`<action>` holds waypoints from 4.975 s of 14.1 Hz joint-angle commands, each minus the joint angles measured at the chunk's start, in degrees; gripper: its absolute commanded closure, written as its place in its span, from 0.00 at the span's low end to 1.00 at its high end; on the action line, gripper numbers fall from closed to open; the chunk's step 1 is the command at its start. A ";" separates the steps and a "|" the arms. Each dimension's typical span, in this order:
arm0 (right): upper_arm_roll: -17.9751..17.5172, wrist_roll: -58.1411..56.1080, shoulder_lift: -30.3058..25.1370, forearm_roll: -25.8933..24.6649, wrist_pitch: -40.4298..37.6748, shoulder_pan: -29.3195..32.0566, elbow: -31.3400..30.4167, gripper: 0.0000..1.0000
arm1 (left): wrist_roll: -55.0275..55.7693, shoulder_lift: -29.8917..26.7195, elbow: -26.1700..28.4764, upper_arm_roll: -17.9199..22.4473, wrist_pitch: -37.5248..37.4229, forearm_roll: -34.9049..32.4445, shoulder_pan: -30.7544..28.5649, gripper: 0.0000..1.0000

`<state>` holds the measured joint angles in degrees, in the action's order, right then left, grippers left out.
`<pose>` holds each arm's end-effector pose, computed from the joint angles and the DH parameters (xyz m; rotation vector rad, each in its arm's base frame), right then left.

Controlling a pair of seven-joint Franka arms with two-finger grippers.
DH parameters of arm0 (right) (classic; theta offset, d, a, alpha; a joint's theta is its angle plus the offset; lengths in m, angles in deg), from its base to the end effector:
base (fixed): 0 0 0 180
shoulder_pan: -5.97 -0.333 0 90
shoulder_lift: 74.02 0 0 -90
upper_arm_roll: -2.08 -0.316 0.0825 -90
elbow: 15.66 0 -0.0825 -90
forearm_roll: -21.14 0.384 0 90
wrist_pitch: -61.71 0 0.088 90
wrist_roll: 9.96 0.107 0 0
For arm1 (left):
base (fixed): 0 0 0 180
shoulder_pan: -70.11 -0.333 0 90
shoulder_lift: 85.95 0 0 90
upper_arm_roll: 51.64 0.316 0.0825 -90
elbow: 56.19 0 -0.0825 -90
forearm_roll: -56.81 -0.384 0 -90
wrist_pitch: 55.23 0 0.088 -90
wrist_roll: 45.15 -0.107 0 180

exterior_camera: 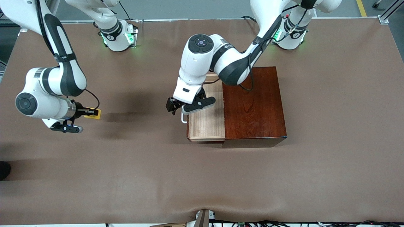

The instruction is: Open drawer, take yellow block, close drawer

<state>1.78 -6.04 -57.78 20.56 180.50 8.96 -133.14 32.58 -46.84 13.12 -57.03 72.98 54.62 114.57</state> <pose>0.5589 -0.0268 0.2815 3.1010 -0.1697 -0.4068 0.5149 -0.5760 0.4137 2.7263 0.6956 0.1915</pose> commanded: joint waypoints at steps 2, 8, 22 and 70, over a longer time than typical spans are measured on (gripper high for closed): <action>-1.02 -5.14 -2.70 -1.09 10.73 4.12 -9.24 1.00 | 8.63 2.02 -1.72 2.66 5.46 0.34 4.04 0.00; -1.02 -6.03 -0.68 -2.67 16.28 6.15 -11.36 1.00 | 25.42 5.54 -1.72 11.17 7.50 0.34 13.79 0.00; -1.11 -5.15 2.31 -2.59 17.27 6.85 -10.49 0.00 | 39.59 10.20 -1.19 18.14 6.88 -2.03 22.69 0.00; 1.70 -4.80 -20.98 -0.04 -39.34 -1.93 30.73 0.00 | 35.56 8.97 0.56 17.96 -27.66 -5.55 15.74 0.00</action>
<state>2.84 -11.41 -77.19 20.46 140.26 7.54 -100.83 69.31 -36.34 11.23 -39.32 46.97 49.55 130.35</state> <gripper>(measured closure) 0.000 0.000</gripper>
